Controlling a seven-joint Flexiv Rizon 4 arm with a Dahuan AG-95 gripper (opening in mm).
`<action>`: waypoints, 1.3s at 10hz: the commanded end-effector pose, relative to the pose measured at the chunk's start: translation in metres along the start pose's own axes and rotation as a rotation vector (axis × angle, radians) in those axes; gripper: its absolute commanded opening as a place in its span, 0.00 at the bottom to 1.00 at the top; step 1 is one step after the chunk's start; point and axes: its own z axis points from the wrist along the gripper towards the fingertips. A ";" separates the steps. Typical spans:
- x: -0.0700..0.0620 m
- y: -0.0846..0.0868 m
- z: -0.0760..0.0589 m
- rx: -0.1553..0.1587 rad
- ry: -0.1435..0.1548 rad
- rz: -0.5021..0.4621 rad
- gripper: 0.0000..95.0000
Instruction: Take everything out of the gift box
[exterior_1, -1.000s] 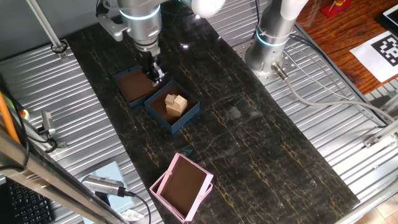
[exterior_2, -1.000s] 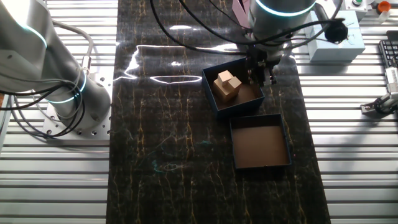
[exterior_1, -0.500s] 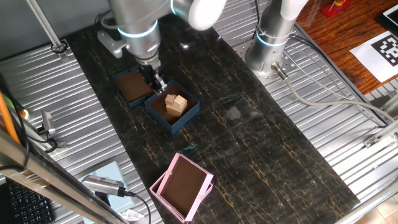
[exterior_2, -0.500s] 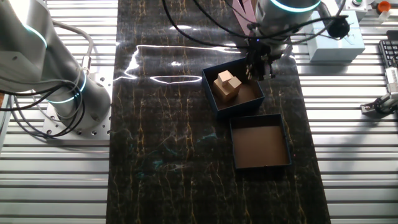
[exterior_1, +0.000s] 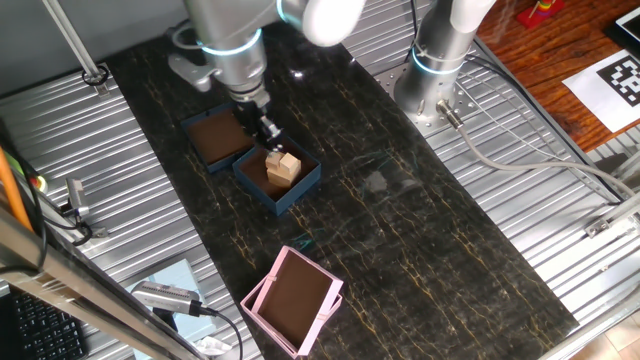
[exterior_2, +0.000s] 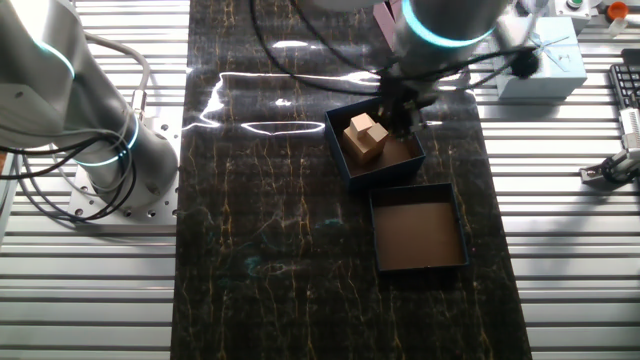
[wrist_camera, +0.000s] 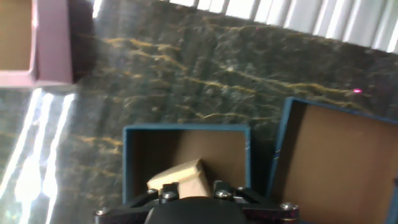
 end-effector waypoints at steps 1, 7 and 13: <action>-0.001 0.000 0.013 0.004 0.024 0.057 0.60; -0.002 0.000 0.036 0.106 0.083 0.054 0.60; -0.003 0.000 0.059 0.145 0.029 0.056 0.60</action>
